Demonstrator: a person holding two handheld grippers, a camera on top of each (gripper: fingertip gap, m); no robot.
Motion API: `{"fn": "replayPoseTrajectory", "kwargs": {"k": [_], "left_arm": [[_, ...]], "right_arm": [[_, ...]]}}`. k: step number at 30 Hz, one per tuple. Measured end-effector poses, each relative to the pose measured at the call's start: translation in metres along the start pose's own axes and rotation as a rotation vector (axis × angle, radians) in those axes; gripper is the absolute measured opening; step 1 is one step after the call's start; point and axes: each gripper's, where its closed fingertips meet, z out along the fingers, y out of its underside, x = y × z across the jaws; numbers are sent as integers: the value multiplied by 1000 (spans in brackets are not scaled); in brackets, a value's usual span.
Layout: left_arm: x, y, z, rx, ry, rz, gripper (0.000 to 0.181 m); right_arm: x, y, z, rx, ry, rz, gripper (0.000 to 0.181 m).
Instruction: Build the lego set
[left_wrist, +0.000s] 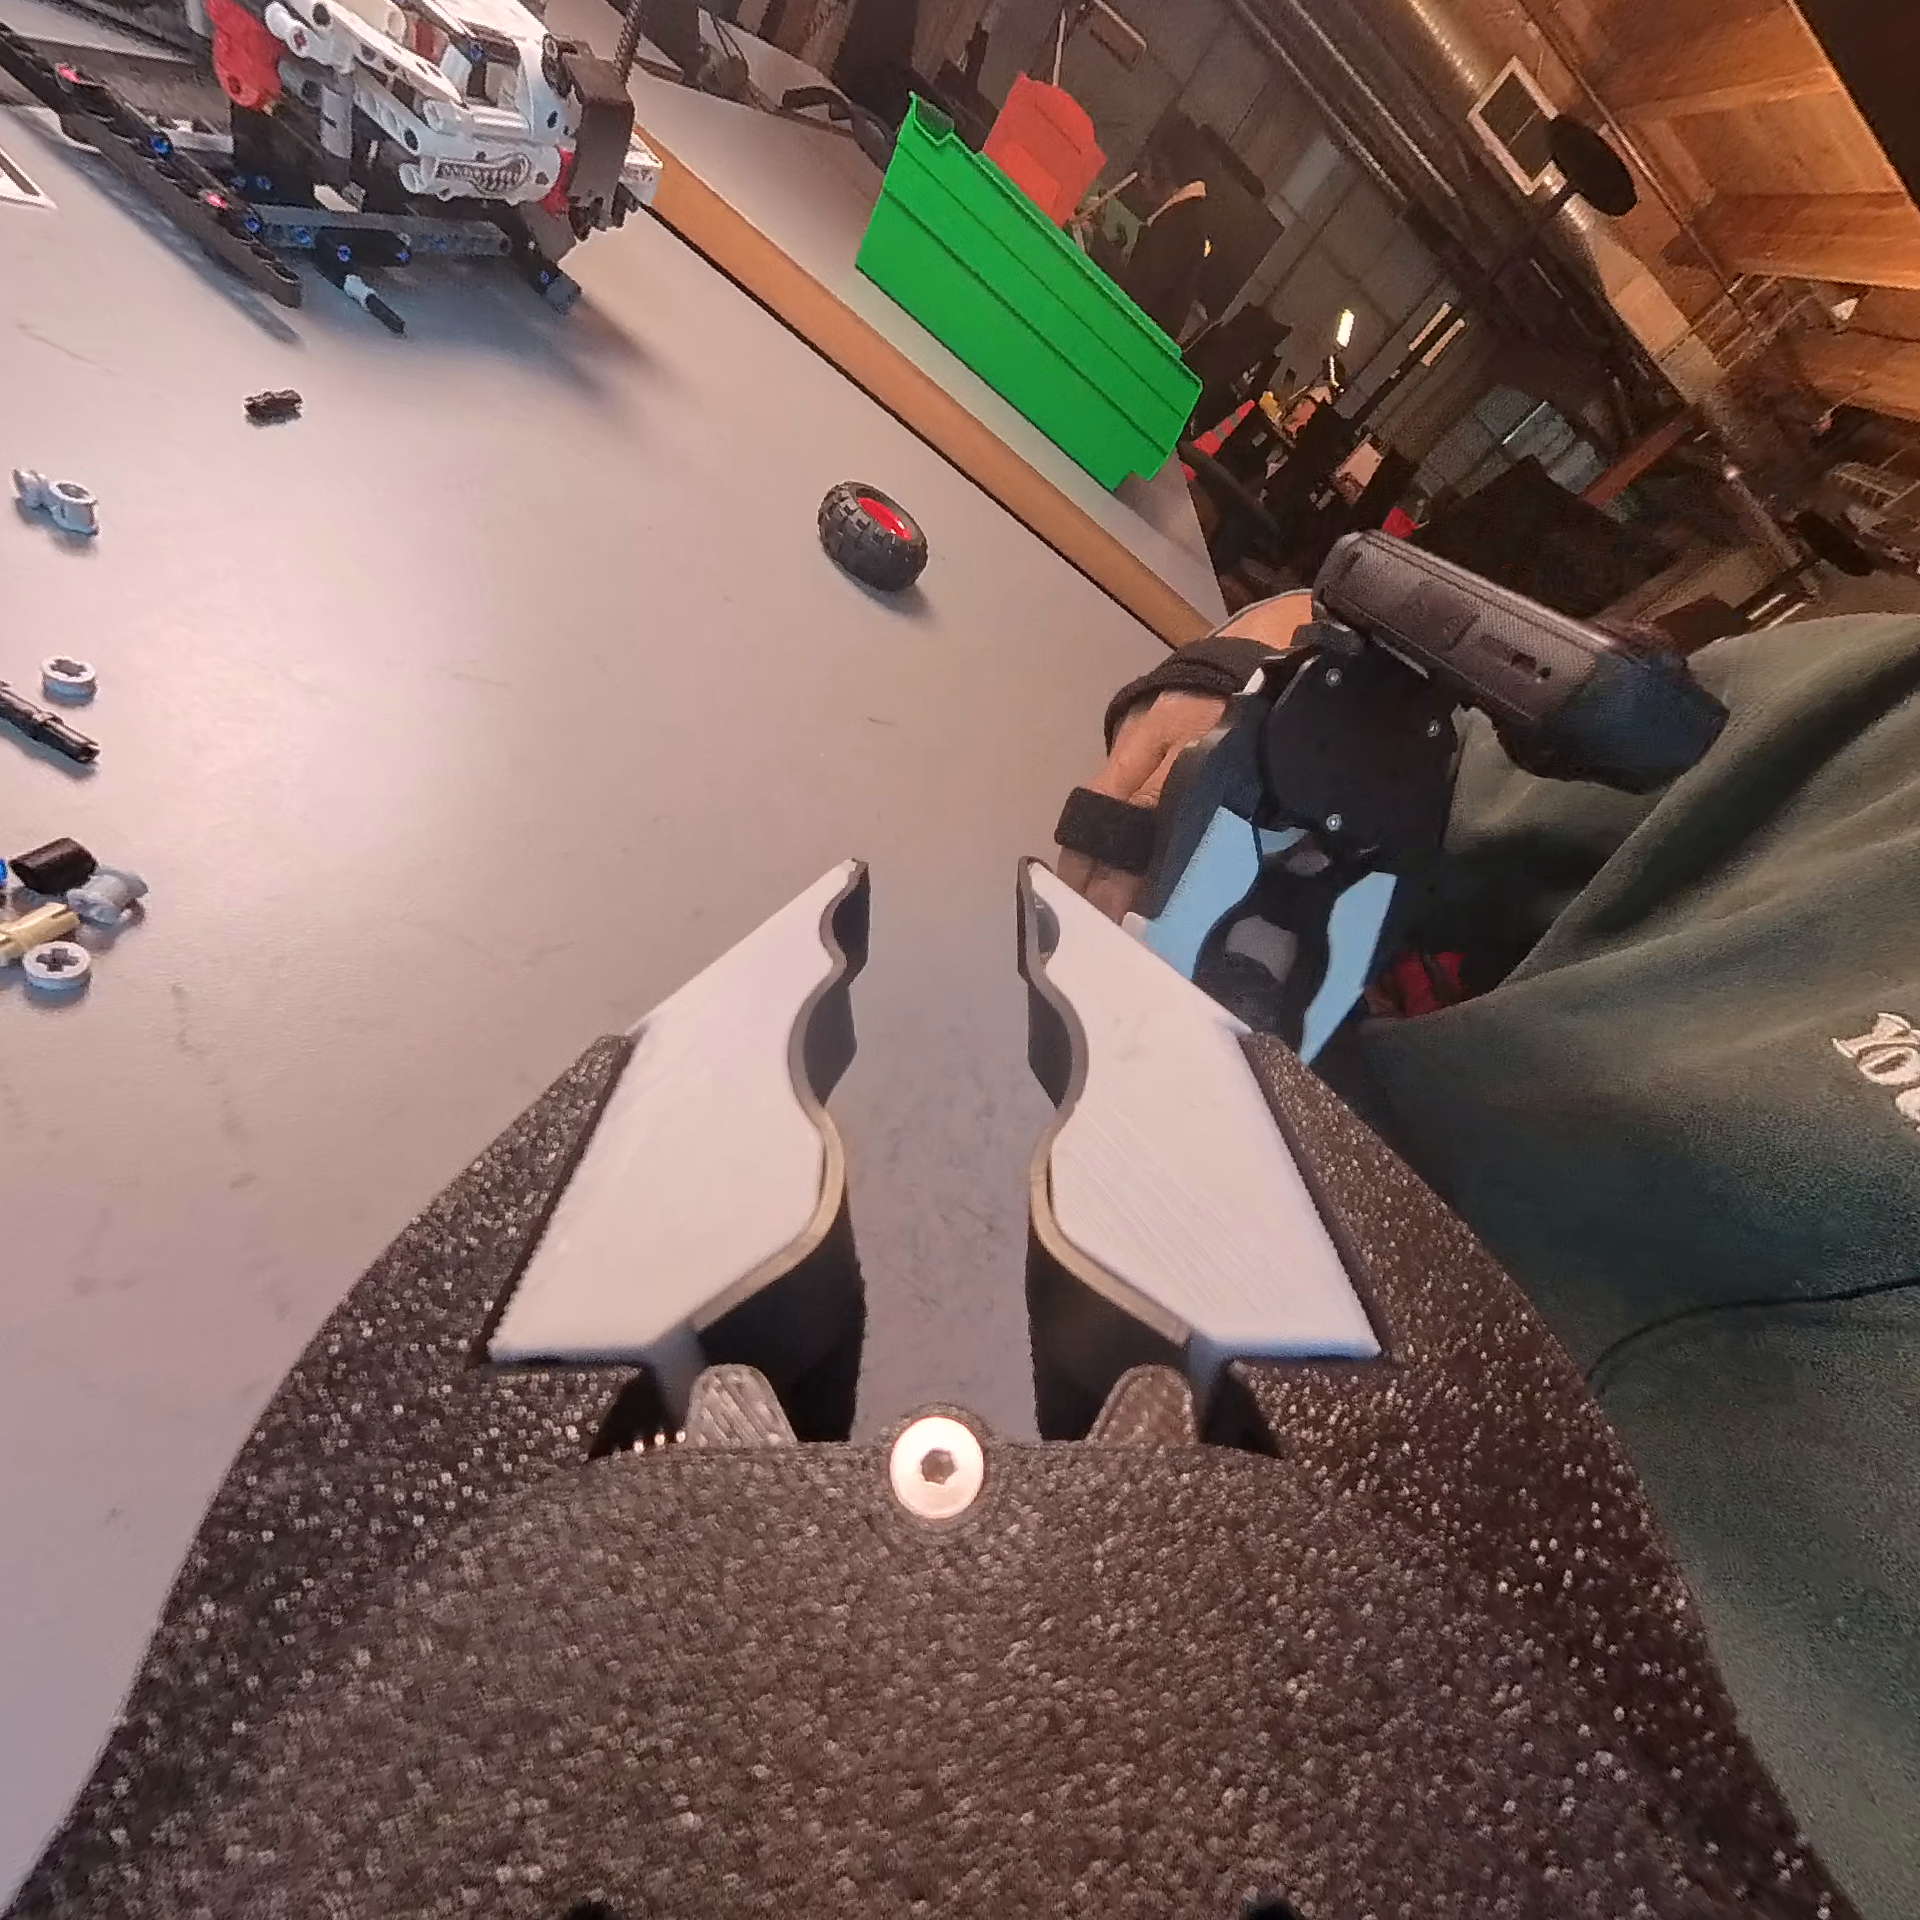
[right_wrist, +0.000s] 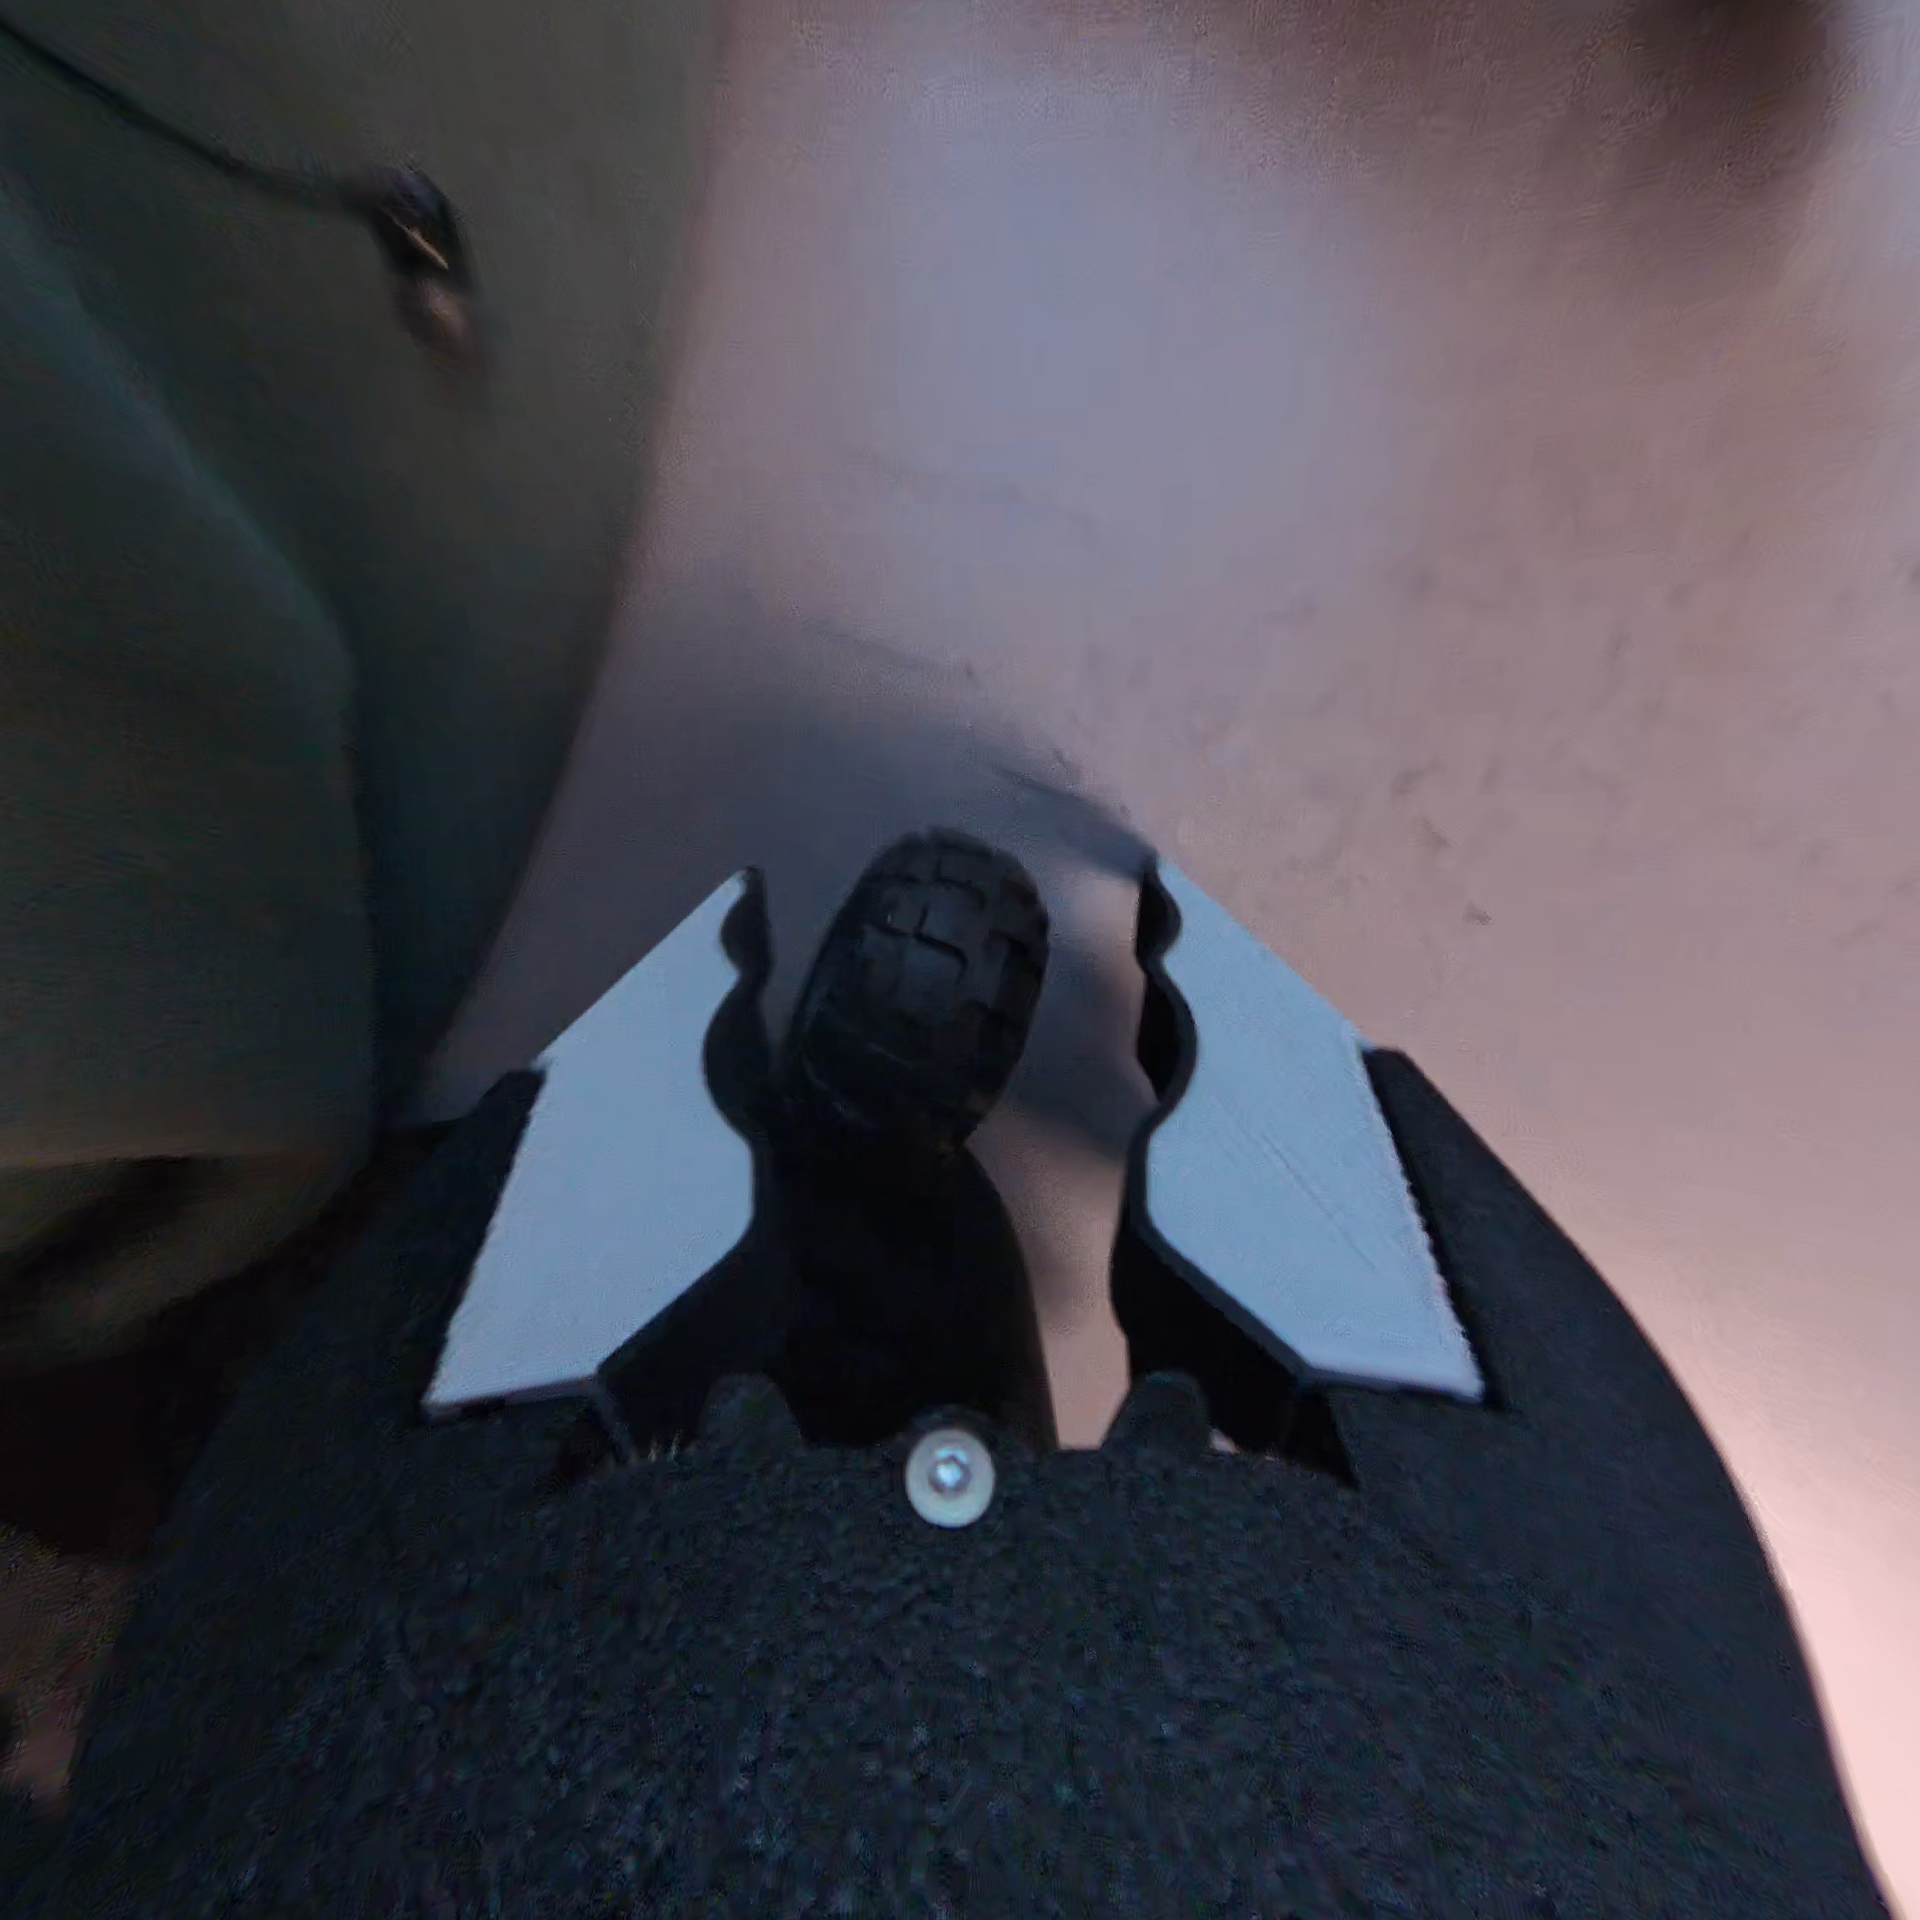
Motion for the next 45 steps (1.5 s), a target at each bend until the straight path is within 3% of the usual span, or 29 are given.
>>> {"fn": "replayPoseTrajectory", "kwargs": {"k": [1, 3, 5, 10, 12, 15, 19, 24, 26, 30, 34, 37, 40, 42, 45], "left_arm": [[0, 0, 0, -3, 1, 2, 26], [1, 1, 2, -8, 6, 1, 26], [5, 2, 3, -10, 21, 2, 27], [33, -6, 6, 45, 168, 6, 36], [39, -13, 5, 87, 169, 64, 38], [33, -28, -2, 168, -6, 299, 49], [38, -29, -1, 132, -198, 632, 62], [35, -10, 20, 2, -313, 858, 69], [31, -4, 26, -29, -338, 868, 57], [30, -3, 28, -27, -332, 843, 55], [35, -14, 20, 54, -311, 801, 54], [34, -19, 14, 85, -295, 760, 54], [31, -22, 10, 100, -293, 734, 54], [30, -24, 8, 107, -305, 747, 54], [28, -21, 10, 71, -363, 848, 54]], "right_arm": [[7, -2, -2, 27, 65, -28, 45], [12, -5, -10, 49, 101, -36, 34], [30, -21, -26, 187, 172, -27, 31], [71, -83, -89, 750, 181, 200, 31], [90, -97, -113, 978, 58, 436, 31], [110, -101, -131, 1236, -318, 830, 30], [121, -93, -103, 1211, -372, 986, 30], [125, -98, -105, 1275, -442, 1054, 30], [124, -101, -102, 1275, -456, 1074, 30], [124, -101, -98, 1270, -454, 1083, 31], [129, -95, -115, 1314, -354, 1011, 47], [133, -84, -130, 1289, -140, 825, 64], [123, -78, -144, 1182, 147, 509, 63], [120, -77, -141, 1090, 251, 414, 60], [115, -82, -132, 1105, 72, 547, 58]]}}
